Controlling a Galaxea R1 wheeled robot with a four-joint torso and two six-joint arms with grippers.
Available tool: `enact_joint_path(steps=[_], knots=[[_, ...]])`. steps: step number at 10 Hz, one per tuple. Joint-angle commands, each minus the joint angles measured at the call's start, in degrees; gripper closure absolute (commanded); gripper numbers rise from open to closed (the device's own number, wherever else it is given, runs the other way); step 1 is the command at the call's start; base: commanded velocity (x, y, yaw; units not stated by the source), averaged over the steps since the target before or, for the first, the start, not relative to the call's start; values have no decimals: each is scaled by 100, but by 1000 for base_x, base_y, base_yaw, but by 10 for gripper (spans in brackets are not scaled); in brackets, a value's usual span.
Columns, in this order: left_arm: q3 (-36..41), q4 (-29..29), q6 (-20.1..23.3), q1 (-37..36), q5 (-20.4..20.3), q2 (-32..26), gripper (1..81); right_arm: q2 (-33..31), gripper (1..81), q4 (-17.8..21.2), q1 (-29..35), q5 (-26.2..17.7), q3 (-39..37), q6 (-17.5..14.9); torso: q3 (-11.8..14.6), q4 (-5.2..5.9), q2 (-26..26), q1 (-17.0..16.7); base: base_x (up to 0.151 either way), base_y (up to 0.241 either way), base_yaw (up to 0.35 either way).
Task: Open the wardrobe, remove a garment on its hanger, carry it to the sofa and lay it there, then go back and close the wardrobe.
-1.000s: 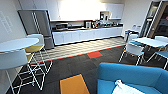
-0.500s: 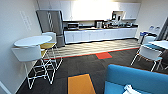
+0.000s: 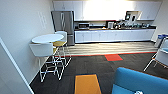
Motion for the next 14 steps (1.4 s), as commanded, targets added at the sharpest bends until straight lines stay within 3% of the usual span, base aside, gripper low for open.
enact_joint_path(steps=[1, 14], knots=[[3, 72, 17, -213, 232, -1, 10, 41, 10, 2, 133, -317, 16, -14, 0, 0, 0, 0, 0, 0, 304], [3, 81, 17, -204, 294, 16, 10, 50, 10, 11, 133, -317, 7, -14, 0, 0, 2, 2, 0, 0, 305]])
